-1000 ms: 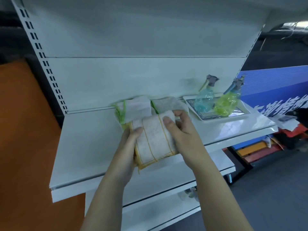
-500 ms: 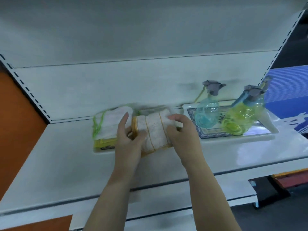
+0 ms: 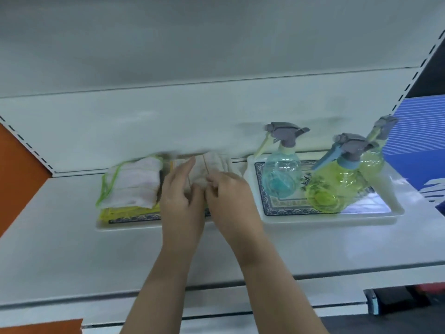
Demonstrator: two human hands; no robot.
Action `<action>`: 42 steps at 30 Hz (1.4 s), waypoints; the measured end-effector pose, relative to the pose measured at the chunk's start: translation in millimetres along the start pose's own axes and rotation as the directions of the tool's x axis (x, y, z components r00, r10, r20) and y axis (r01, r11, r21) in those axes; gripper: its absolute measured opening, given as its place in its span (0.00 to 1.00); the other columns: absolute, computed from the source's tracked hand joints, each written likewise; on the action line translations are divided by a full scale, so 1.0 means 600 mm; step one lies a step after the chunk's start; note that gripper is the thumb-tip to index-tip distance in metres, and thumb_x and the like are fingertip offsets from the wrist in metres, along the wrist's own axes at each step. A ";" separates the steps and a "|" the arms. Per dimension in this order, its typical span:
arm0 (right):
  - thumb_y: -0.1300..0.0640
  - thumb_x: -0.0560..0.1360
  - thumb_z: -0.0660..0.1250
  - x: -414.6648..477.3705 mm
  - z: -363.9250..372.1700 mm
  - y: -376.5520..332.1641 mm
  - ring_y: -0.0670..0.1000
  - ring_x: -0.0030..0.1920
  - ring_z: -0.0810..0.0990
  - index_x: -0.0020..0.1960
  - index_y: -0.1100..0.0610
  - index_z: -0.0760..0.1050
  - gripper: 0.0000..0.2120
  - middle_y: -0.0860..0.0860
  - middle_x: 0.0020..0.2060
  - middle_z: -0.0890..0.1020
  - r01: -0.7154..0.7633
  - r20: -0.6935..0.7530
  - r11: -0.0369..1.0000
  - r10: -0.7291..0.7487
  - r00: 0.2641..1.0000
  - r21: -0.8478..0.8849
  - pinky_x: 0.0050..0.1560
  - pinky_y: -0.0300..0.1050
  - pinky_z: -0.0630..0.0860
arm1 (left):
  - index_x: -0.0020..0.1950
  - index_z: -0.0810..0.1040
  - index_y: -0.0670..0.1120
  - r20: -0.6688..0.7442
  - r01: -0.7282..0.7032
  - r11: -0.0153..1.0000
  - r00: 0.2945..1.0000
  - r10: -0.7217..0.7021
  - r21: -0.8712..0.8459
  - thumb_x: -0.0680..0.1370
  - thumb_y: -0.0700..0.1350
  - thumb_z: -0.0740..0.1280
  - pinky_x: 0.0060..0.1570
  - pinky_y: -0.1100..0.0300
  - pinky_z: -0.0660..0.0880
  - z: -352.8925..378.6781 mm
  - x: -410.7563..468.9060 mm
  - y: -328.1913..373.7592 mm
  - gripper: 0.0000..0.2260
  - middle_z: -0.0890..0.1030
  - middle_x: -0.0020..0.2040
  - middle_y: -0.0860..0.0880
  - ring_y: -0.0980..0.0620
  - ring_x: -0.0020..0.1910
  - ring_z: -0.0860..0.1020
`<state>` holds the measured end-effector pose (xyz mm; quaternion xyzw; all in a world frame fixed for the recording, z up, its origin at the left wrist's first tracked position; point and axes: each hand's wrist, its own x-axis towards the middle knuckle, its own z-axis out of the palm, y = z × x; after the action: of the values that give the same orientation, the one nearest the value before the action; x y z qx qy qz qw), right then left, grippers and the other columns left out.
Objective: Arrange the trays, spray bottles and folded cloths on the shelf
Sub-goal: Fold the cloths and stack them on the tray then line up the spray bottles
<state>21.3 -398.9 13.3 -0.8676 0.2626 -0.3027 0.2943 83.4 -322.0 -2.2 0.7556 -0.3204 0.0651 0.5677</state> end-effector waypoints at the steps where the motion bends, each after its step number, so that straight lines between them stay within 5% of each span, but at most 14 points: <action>1: 0.60 0.72 0.59 -0.008 -0.004 0.003 0.58 0.39 0.74 0.37 0.59 0.75 0.08 0.57 0.37 0.80 -0.016 0.005 1.000 0.016 1.000 0.001 0.40 0.51 0.72 | 0.68 0.76 0.48 0.013 0.031 0.998 0.999 -0.031 -0.061 0.77 0.37 0.62 0.59 0.69 0.70 0.004 -0.005 0.001 0.20 0.76 0.65 0.48 0.63 0.62 0.74; 4: 0.61 0.75 0.61 -0.029 -0.026 0.011 0.59 0.46 0.76 0.45 0.59 0.80 0.09 0.55 0.42 0.81 -0.042 -0.044 0.999 0.040 0.998 -0.029 0.45 0.52 0.75 | 0.66 0.76 0.51 -0.003 0.136 0.981 0.990 -0.138 -0.141 0.80 0.36 0.61 0.59 0.71 0.69 0.013 -0.023 0.022 0.18 0.77 0.63 0.54 0.64 0.61 0.74; 9: 0.59 0.75 0.65 -0.063 -0.087 0.011 0.57 0.42 0.80 0.48 0.58 0.82 0.07 0.56 0.42 0.82 -0.169 -0.060 0.985 0.168 0.984 -0.021 0.44 0.51 0.77 | 0.67 0.76 0.50 0.089 0.183 0.954 0.982 -0.166 -0.238 0.82 0.39 0.62 0.61 0.71 0.70 0.031 -0.047 0.044 0.15 0.78 0.62 0.55 0.66 0.62 0.74; 16: 0.52 0.77 0.65 -0.144 -0.184 0.076 0.50 0.44 0.80 0.52 0.51 0.79 0.07 0.47 0.48 0.82 -0.448 -0.206 0.888 0.421 0.883 -0.101 0.46 0.46 0.76 | 0.65 0.77 0.56 0.246 0.251 0.915 0.953 -0.176 -0.318 0.80 0.44 0.66 0.68 0.52 0.71 0.077 -0.079 0.068 0.15 0.79 0.63 0.59 0.61 0.65 0.75; 19: 0.50 0.77 0.65 -0.153 -0.216 0.101 0.49 0.47 0.79 0.60 0.52 0.75 0.13 0.48 0.55 0.78 -0.505 -0.277 0.854 0.459 0.844 -0.126 0.48 0.42 0.73 | 0.67 0.77 0.53 0.270 0.198 0.954 0.954 -0.134 -0.225 0.79 0.45 0.68 0.65 0.63 0.69 0.097 -0.081 0.075 0.16 0.77 0.63 0.60 0.71 0.61 0.72; 21: 0.50 0.77 0.66 -0.146 -0.236 0.118 0.50 0.47 0.79 0.63 0.52 0.73 0.16 0.48 0.58 0.76 -0.511 -0.342 0.855 0.455 0.822 -0.090 0.47 0.41 0.70 | 0.69 0.76 0.50 0.295 0.142 0.978 0.951 -0.091 -0.153 0.79 0.45 0.68 0.60 0.72 0.65 0.112 -0.075 0.084 0.18 0.76 0.64 0.57 0.74 0.58 0.70; 26: 0.49 0.76 0.68 -0.101 -0.261 0.155 0.44 0.52 0.72 0.68 0.53 0.68 0.23 0.49 0.65 0.73 -0.467 -0.355 0.884 0.434 0.828 -0.009 0.50 0.36 0.64 | 0.76 0.66 0.44 0.295 0.083 0.997 0.952 -0.082 0.009 0.79 0.44 0.68 0.62 0.70 0.59 0.163 -0.056 0.099 0.25 0.71 0.69 0.51 0.65 0.64 0.64; 30: 0.46 0.74 0.70 -0.081 -0.265 0.186 0.50 0.63 0.71 0.73 0.53 0.64 0.31 0.51 0.68 0.68 -0.481 -0.272 0.876 0.474 0.837 0.047 0.53 0.38 0.65 | 0.79 0.57 0.47 0.298 0.158 0.980 0.936 -0.188 0.122 0.76 0.56 0.68 0.66 0.56 0.65 0.205 -0.032 0.094 0.37 0.68 0.75 0.47 0.49 0.73 0.66; 33: 0.45 0.73 0.71 -0.075 -0.259 0.205 0.51 0.64 0.71 0.73 0.53 0.63 0.34 0.52 0.68 0.68 -0.447 -0.235 0.893 0.446 0.864 0.053 0.53 0.38 0.65 | 0.80 0.50 0.51 0.302 0.210 0.971 0.924 -0.235 0.113 0.71 0.61 0.70 0.67 0.51 0.64 0.229 -0.017 0.098 0.44 0.63 0.77 0.48 0.49 0.75 0.63; 38: 0.45 0.72 0.72 -0.065 -0.247 0.211 0.49 0.61 0.70 0.74 0.52 0.62 0.35 0.51 0.66 0.67 -0.389 -0.221 0.920 0.388 0.895 0.044 0.51 0.32 0.61 | 0.75 0.61 0.56 0.328 0.178 0.980 0.924 -0.199 0.091 0.65 0.65 0.73 0.64 0.48 0.73 0.244 0.000 0.095 0.41 0.74 0.66 0.51 0.52 0.65 0.74; 42: 0.44 0.73 0.70 -0.049 -0.234 0.207 0.49 0.46 0.68 0.75 0.49 0.59 0.35 0.51 0.62 0.66 -0.356 -0.227 0.935 0.350 0.909 0.015 0.47 0.40 0.66 | 0.72 0.65 0.53 0.348 0.178 0.979 0.916 -0.201 0.098 0.68 0.60 0.74 0.56 0.55 0.74 0.239 0.005 0.088 0.36 0.74 0.63 0.52 0.53 0.60 0.75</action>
<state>-128.3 -515.3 9.4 -0.7697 0.4505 -0.3378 0.3009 18.1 -460.3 -7.7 0.8000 -0.3411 -0.1178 0.4794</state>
